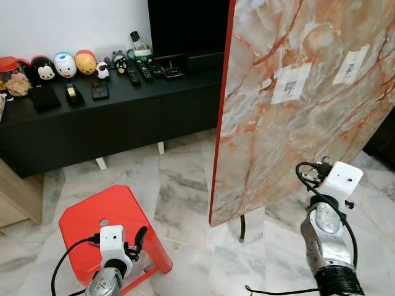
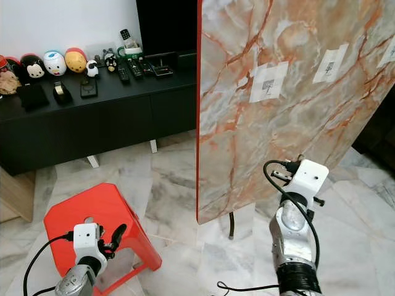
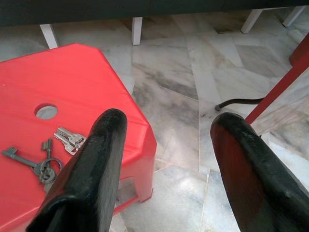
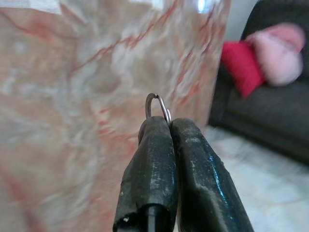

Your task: Hang keys on a hook

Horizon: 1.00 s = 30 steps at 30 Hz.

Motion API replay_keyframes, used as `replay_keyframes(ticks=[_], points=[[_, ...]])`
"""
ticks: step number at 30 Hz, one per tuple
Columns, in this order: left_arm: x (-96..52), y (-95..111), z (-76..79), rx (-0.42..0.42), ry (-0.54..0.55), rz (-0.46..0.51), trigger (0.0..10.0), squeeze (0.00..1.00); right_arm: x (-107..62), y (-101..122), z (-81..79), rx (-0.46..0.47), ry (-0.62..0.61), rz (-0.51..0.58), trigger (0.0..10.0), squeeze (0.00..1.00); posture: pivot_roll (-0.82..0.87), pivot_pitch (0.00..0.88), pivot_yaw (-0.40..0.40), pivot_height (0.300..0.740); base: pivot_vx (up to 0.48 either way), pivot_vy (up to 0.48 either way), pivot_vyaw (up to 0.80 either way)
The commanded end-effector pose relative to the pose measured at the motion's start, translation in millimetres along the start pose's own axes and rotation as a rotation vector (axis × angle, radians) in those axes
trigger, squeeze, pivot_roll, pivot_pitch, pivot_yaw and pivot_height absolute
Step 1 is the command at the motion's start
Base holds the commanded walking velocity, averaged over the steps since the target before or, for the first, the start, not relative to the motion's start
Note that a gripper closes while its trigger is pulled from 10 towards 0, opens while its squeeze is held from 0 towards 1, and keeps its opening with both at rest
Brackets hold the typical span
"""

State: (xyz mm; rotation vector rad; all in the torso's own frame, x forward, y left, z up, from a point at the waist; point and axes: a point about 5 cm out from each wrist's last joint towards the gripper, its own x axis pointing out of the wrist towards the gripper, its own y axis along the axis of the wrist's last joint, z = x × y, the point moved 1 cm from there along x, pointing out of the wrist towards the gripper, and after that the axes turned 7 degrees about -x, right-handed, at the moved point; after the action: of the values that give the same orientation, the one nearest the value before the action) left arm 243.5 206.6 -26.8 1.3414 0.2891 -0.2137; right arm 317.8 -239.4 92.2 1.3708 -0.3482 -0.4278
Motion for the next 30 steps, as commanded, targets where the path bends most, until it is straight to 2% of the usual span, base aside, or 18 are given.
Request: replay_keyframes(ticks=[1, 5, 11, 26, 30], points=[[-0.6, -1.7, -1.5, -0.01, 0.01, -0.01, 10.0, 0.0, 3.5, 5.8, 4.0, -0.063, -0.01, 0.036, 10.0, 0.0, -0.03, 0.031, -0.058, 0.74, 0.0, 0.0, 0.0], [-0.6, -1.9, -1.9, -0.009, 0.01, -0.013, 10.0, 0.0, 5.1, 9.8, 7.8, -0.07, -0.016, 0.058, 10.0, 0.0, -0.04, 0.022, -0.056, 0.74, 0.0, 0.0, 0.0], [0.6, -2.0, -0.2, -0.006, 0.004, -0.018, 10.0, 0.0, 5.0, 4.2, 10.3, -0.033, -0.045, 0.022, 10.0, 0.0, -0.04, 0.003, -0.052, 0.74, 0.0, 0.0, 0.0], [1.0, 0.6, -2.2, -0.007, 0.009, -0.009, 10.0, 0.0, 3.8, 5.3, 1.9, -0.023, -0.036, 0.022, 10.0, 0.0, -0.03, 0.008, -0.052, 0.74, 0.0, 0.0, 0.0], [1.0, 0.5, -1.9, -0.007, 0.008, -0.009, 10.0, 0.0, 3.5, 5.3, 0.8, -0.021, -0.037, 0.021, 10.0, 0.0, -0.03, 0.011, -0.052, 0.74, 0.264, 0.0, 0.0]])
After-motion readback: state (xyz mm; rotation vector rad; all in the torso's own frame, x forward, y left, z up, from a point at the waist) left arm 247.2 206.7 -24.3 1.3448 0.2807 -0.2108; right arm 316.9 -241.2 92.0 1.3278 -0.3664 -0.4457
